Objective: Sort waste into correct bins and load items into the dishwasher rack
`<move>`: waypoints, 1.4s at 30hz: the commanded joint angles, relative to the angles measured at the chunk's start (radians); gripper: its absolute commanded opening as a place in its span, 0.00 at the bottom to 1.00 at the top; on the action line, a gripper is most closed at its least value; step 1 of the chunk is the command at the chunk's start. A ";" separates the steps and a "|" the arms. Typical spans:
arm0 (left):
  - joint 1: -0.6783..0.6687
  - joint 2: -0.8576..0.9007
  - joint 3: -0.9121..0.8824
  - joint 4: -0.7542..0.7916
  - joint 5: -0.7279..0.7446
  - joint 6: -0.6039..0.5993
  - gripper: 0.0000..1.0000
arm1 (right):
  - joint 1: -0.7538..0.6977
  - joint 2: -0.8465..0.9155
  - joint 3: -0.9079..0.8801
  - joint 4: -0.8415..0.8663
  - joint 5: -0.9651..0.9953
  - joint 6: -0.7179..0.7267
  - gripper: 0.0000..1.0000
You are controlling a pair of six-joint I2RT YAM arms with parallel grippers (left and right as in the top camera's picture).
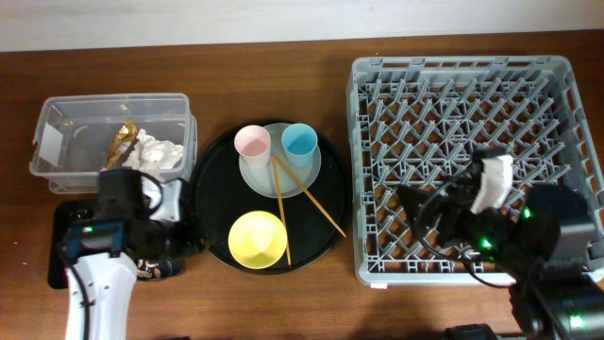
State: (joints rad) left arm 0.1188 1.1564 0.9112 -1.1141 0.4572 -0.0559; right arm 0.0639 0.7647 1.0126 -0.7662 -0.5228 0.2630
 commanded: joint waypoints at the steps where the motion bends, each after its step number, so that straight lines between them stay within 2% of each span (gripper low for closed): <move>1: -0.103 -0.005 -0.085 0.067 -0.039 0.026 0.29 | -0.005 0.069 0.020 -0.005 -0.201 0.008 0.92; 6: -0.214 -0.005 -0.195 0.230 -0.042 0.004 0.34 | -0.005 0.164 0.020 -0.081 -0.200 0.004 0.91; 9: -0.256 -0.005 -0.251 0.324 -0.129 -0.083 0.35 | -0.005 0.192 0.020 -0.095 -0.200 -0.004 0.91; 11: -0.269 -0.005 -0.256 0.333 -0.175 -0.140 0.35 | -0.005 0.198 0.020 -0.097 -0.199 -0.023 0.91; 21: -0.274 -0.004 -0.256 0.356 -0.291 -0.198 0.34 | -0.005 0.198 0.020 -0.151 -0.172 -0.049 0.92; 36: -0.328 0.141 -0.256 0.437 -0.291 -0.198 0.35 | -0.005 0.198 0.020 -0.171 -0.131 -0.076 0.92; 42: -0.328 0.160 -0.256 0.441 -0.362 -0.199 0.35 | -0.005 0.198 0.020 -0.181 -0.132 -0.075 0.92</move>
State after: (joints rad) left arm -0.2066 1.3075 0.6632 -0.6754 0.1463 -0.2474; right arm 0.0639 0.9615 1.0172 -0.9436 -0.6701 0.2020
